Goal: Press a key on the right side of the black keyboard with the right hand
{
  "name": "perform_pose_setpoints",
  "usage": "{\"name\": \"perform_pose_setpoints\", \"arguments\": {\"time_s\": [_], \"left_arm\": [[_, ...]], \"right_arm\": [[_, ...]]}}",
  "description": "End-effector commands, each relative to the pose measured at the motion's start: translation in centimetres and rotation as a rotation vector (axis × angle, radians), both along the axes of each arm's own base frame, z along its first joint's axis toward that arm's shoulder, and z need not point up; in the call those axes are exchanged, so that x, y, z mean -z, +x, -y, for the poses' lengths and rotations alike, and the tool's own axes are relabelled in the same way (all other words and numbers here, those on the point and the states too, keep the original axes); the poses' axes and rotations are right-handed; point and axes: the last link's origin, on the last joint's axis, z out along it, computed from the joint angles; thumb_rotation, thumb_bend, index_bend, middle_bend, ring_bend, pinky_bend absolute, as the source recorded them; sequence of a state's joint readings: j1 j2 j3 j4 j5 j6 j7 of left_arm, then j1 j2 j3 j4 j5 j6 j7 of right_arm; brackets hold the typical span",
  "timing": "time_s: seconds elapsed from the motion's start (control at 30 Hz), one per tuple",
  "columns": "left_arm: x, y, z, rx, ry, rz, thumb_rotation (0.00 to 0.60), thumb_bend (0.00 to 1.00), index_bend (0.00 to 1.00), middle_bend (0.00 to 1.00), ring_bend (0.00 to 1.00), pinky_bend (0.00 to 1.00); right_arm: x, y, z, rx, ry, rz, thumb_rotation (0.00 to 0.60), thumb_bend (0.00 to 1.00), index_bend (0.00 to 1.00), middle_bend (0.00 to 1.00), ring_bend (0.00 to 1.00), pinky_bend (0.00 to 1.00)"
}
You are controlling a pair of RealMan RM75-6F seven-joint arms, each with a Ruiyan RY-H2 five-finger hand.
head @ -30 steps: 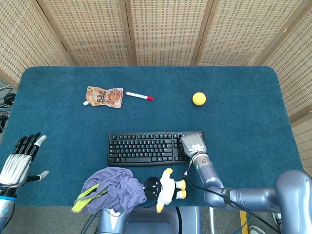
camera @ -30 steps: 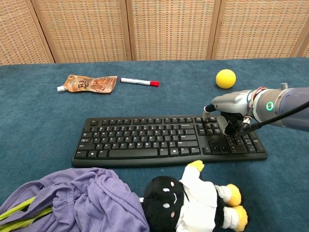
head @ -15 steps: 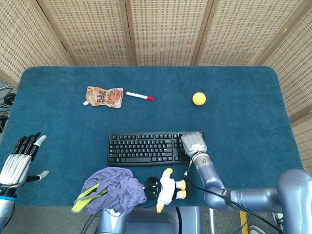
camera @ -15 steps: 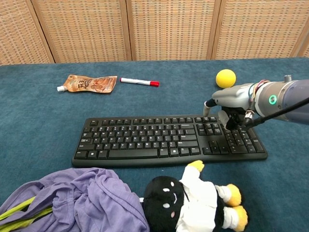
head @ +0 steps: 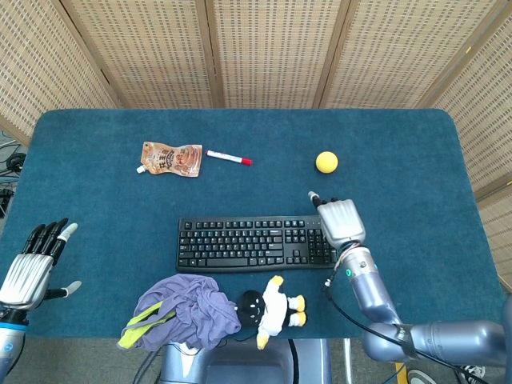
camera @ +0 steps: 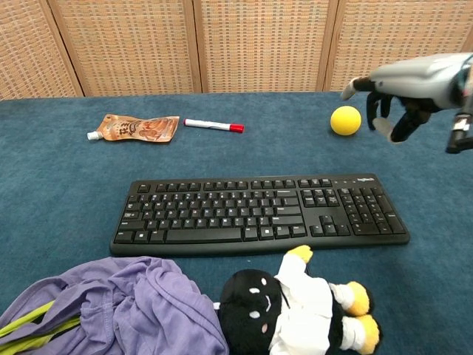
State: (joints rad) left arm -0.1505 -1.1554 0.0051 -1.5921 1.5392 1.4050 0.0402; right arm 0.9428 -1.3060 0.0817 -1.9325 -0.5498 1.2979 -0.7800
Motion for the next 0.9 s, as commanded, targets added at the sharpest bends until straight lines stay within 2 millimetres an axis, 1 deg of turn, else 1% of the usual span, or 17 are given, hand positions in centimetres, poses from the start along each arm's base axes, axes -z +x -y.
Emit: {"name": "perform_pose_setpoints", "arguments": {"time_s": [0.03,0.07,0.1,0.17,0.2,0.23,0.27,0.33,0.4,0.53,0.73,0.9], "left_arm": [[0.0,0.0,0.0,0.0,0.001,0.001,0.6,0.04,0.0,0.0,0.0,0.0],[0.1,0.0,0.0,0.0,0.0,-0.001,0.6,0.04,0.0,0.0,0.0,0.0],[0.1,0.0,0.0,0.0,0.0,-0.002,0.6,0.04,0.0,0.0,0.0,0.0],[0.2,0.0,0.0,0.001,-0.001,-0.005,0.6,0.04,0.0,0.0,0.0,0.0],[0.2,0.0,0.0,0.001,-0.001,-0.006,0.6,0.04,0.0,0.0,0.0,0.0],[0.3,0.0,0.0,0.002,-0.001,-0.005,0.6,0.04,0.0,0.0,0.0,0.0],[0.3,0.0,0.0,0.002,0.001,-0.006,0.6,0.04,0.0,0.0,0.0,0.0],[0.4,0.0,0.0,0.003,0.002,-0.008,0.6,0.04,0.0,0.0,0.0,0.0],[0.5,0.1,0.0,0.008,0.003,-0.01,0.6,0.04,0.0,0.0,0.0,0.0],[0.8,0.2,0.1,0.02,0.003,-0.011,0.6,0.04,0.0,0.0,0.0,0.0],[0.7,0.3,0.2,0.032,0.017,-0.008,0.6,0.04,0.0,0.0,0.0,0.0],[0.7,0.3,0.2,0.033,0.019,-0.007,0.6,0.04,0.0,0.0,0.0,0.0]], "right_arm": [[-3.4,-3.1,-2.2,0.019,-0.087,0.058,0.6,0.33,0.0,0.06,0.02,0.25],[-4.3,-4.2,-3.0,0.01,-0.111,0.072,0.6,0.28,0.0,0.02,0.0,0.2],[-4.9,-5.1,-3.5,0.008,-0.134,0.077,0.6,0.24,0.0,0.01,0.0,0.17],[-5.8,-6.9,-4.7,-0.008,-0.169,0.08,0.6,0.15,0.0,0.0,0.0,0.08],[-6.4,-8.2,-5.5,-0.019,-0.192,0.082,0.6,0.12,0.0,0.0,0.0,0.05],[-6.7,-9.0,-6.1,-0.024,-0.206,0.082,0.6,0.08,0.0,0.0,0.0,0.02],[-6.9,-9.9,-6.6,-0.028,-0.22,0.082,0.6,0.05,0.0,0.0,0.0,0.01],[-7.4,-11.7,-7.7,-0.03,-0.248,0.083,0.6,0.01,0.0,0.0,0.0,0.0],[-7.8,-13.6,-8.8,-0.032,-0.282,0.083,0.6,0.0,0.0,0.0,0.0,0.0],[-8.0,-16.3,-10.5,-0.027,-0.313,0.078,0.6,0.0,0.0,0.0,0.0,0.0],[-8.5,-18.4,-12.8,-0.04,-0.361,0.083,0.6,0.0,0.0,0.0,0.0,0.0],[-8.8,-19.3,-14.3,-0.049,-0.38,0.092,0.6,0.0,0.0,0.0,0.0,0.0]]}}
